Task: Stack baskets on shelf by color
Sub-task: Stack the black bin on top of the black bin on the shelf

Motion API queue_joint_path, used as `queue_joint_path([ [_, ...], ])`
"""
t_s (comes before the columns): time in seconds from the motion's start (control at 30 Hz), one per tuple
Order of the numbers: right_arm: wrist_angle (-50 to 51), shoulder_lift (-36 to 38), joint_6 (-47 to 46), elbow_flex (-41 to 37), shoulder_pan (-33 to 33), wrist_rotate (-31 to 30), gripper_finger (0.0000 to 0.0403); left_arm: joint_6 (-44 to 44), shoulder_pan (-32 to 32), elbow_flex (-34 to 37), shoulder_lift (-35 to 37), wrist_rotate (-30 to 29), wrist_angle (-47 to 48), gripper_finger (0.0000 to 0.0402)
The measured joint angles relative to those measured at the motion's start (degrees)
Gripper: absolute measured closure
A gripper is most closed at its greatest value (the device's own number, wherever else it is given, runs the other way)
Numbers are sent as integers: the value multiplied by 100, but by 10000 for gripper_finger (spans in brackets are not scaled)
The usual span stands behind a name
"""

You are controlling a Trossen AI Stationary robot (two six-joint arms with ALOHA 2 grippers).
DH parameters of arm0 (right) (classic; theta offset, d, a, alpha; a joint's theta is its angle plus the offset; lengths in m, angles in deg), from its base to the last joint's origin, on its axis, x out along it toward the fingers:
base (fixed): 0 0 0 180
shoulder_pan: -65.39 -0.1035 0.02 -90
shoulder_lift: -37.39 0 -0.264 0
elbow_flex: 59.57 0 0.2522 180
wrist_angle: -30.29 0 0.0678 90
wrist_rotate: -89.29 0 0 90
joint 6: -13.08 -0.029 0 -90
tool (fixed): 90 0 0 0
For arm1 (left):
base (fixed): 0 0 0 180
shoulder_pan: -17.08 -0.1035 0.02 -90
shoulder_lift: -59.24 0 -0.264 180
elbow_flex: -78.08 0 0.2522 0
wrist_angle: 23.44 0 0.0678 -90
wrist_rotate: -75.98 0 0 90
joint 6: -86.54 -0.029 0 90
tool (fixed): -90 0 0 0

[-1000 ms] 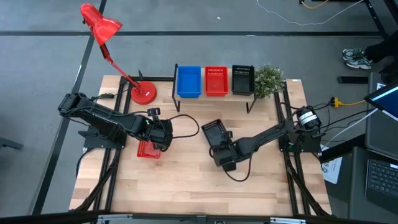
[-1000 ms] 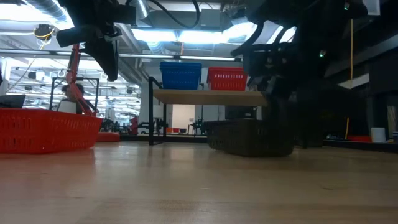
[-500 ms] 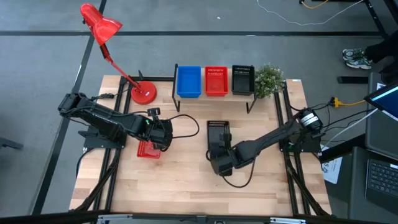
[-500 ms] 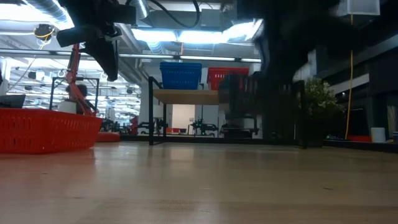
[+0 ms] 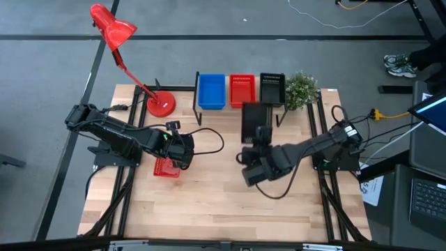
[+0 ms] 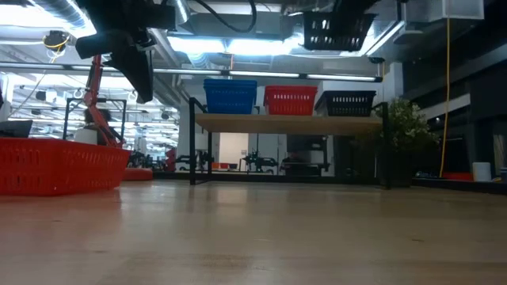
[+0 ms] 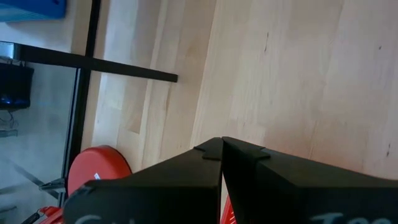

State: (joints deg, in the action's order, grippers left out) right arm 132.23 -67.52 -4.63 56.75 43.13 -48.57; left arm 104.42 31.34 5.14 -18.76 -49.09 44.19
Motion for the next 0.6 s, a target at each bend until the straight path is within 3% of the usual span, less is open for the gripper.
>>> queue_joint_path([
  [0.2, 195, 457, 598, 119, 653, -285, 403, -1, 0, 0, 0, 0, 1, 401],
  [0.37, 174, 1419, 962, -196, 1364, -328, 403, -1, 1, 177, 0, 0, -1, 401],
  [0.6, -545, 2875, 1702, -1173, 2266, 633, 403, -2, 0, 766, 1, 2, -97, 401],
])
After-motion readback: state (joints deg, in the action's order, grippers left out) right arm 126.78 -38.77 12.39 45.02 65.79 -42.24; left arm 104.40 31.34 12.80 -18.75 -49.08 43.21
